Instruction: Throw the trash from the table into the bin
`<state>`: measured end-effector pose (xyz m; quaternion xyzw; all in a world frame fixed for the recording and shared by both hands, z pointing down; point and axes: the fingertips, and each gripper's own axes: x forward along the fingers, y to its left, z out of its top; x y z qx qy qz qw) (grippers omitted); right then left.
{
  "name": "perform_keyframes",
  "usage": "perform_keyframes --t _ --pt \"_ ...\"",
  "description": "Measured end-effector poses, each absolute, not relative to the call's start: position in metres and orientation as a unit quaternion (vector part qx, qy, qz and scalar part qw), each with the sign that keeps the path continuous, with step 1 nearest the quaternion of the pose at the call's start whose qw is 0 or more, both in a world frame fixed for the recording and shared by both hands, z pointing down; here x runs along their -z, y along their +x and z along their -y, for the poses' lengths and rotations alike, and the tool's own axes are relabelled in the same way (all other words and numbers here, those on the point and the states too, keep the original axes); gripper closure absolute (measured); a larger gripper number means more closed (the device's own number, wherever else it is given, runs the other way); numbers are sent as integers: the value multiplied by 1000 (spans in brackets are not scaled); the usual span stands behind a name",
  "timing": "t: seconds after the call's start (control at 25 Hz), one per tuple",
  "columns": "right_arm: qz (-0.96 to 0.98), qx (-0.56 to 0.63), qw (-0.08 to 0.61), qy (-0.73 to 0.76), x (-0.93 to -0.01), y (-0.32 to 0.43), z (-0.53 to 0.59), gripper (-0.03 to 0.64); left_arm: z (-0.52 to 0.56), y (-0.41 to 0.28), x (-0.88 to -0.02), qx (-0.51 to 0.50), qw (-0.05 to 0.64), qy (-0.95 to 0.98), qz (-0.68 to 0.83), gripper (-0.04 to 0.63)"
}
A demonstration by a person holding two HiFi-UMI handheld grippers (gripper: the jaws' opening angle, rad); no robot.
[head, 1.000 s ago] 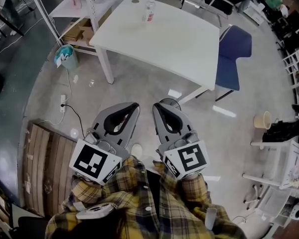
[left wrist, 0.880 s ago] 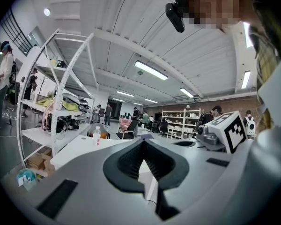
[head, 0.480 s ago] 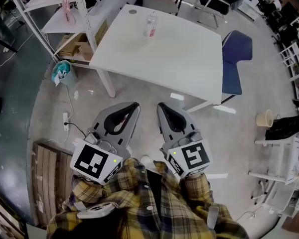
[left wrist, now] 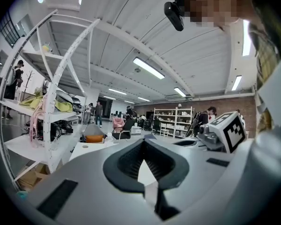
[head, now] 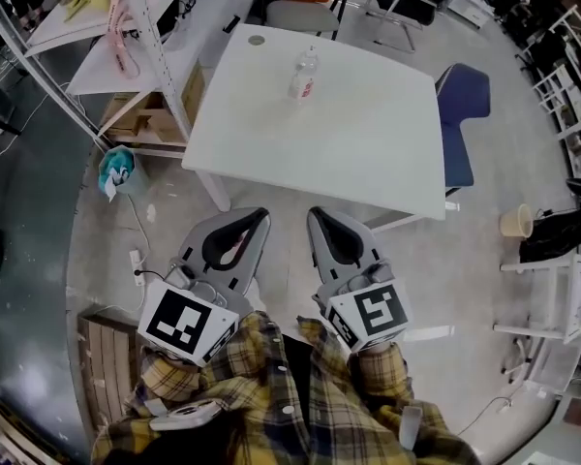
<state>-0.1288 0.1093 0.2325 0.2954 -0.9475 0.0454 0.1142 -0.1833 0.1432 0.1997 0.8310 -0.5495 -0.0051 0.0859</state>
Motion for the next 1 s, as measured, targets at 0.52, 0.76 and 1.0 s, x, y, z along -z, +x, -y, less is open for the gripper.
perform_keyframes --t 0.52,0.76,1.0 --pt "936 -54 109 330 -244 -159 -49 618 -91 -219 -219 0 104 842 529 588" --pt "935 -59 122 328 -250 -173 14 618 -26 -233 -223 -1 103 840 532 588" --pt "939 -44 101 327 -239 -180 94 618 53 -238 -214 -4 98 841 533 588"
